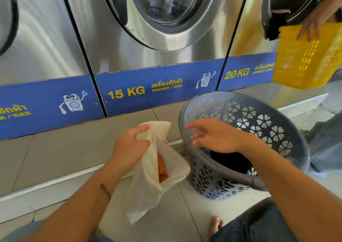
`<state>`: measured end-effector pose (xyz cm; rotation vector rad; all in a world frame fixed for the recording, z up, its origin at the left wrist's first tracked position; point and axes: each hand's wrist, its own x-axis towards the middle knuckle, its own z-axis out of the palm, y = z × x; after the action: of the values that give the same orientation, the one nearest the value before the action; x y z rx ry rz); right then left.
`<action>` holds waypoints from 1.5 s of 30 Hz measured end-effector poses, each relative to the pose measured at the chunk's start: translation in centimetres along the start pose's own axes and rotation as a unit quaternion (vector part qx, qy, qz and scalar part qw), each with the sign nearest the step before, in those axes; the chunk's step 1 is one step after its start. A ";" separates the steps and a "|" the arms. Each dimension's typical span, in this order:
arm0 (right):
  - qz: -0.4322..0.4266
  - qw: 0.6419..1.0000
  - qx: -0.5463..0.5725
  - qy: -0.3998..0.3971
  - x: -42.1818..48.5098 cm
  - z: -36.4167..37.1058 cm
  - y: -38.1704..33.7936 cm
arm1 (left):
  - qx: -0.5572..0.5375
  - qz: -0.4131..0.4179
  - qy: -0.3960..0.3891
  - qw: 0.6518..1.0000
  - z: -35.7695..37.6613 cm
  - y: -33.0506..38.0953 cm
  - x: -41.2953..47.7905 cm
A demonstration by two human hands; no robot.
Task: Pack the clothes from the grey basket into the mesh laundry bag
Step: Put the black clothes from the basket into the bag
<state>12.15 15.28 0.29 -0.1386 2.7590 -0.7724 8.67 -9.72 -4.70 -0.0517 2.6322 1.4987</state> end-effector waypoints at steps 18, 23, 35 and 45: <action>0.304 0.897 -0.267 -0.178 10.3 3.6 22.5 | 0.017 -0.028 -0.028 0.999 6.7 2.6 7.3; 0.350 0.864 -0.231 -0.280 11.3 8.1 25.0 | 0.048 -0.025 -0.060 0.997 7.9 2.2 8.5; 0.212 0.916 -0.287 -0.184 11.6 6.8 20.0 | 0.107 0.005 -0.068 0.992 6.1 2.3 8.1; 0.161 0.985 0.007 0.056 6.1 -1.6 12.6 | 0.103 0.050 -0.064 0.991 2.6 4.1 5.3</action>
<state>5.59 25.79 -6.41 0.3548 2.7760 -0.7304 3.24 -5.29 -3.12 0.1904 2.7028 1.2043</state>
